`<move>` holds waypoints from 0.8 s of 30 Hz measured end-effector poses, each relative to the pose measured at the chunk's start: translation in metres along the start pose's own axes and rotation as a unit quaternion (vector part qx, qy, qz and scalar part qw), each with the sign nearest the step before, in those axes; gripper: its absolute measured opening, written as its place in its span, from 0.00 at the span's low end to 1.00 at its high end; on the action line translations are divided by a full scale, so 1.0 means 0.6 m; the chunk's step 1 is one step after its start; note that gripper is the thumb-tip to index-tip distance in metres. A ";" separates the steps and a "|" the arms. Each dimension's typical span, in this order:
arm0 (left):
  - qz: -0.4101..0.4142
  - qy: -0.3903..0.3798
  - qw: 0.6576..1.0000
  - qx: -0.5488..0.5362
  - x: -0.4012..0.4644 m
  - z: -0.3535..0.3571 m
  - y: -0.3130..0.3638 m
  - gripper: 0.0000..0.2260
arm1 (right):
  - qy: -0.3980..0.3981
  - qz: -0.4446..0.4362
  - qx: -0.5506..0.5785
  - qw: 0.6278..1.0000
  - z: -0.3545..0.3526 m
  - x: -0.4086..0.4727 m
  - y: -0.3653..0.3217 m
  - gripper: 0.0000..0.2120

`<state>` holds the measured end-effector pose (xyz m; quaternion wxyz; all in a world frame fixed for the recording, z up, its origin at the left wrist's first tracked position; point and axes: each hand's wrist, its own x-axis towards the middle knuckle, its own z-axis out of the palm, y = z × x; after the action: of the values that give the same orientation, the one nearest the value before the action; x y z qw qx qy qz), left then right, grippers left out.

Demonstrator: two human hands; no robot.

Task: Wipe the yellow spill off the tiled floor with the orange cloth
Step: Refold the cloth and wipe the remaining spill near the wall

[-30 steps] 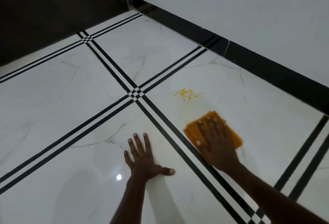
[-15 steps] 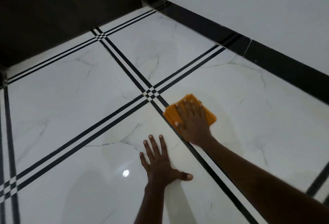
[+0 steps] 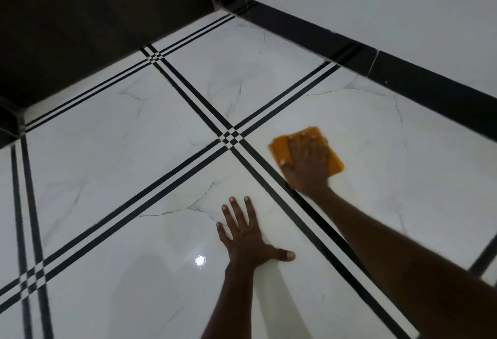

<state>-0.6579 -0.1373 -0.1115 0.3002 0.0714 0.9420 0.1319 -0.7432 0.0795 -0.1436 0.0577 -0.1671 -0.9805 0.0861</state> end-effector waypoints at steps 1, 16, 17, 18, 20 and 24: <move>-0.003 0.004 1.000 0.003 0.000 -0.002 -0.001 0.76 | -0.028 -0.064 0.003 0.998 -0.002 -0.037 -0.015 0.35; -0.044 0.116 0.987 0.098 -0.045 0.016 0.027 0.68 | -0.030 0.035 -0.016 0.999 -0.074 -0.220 0.263 0.35; -0.053 0.161 0.980 0.106 -0.063 0.029 0.034 0.65 | -0.019 0.034 -0.010 0.999 -0.059 -0.200 0.229 0.35; -0.066 0.196 0.974 0.091 -0.086 0.045 0.044 0.61 | -0.011 0.018 0.001 1.000 -0.047 -0.198 0.195 0.34; -0.109 0.228 0.967 0.025 -0.146 0.074 0.046 0.53 | -0.002 -0.080 0.018 0.997 -0.041 -0.248 0.131 0.33; -0.102 0.135 0.985 0.032 -0.256 0.133 -0.017 0.49 | -0.090 -0.236 0.026 0.967 -0.072 -0.426 0.149 0.36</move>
<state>-0.4876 -0.1636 -0.0931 0.1798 -0.0341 0.9799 0.0791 -0.4688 0.0829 -0.1399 -0.0077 0.0793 -0.9908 0.1097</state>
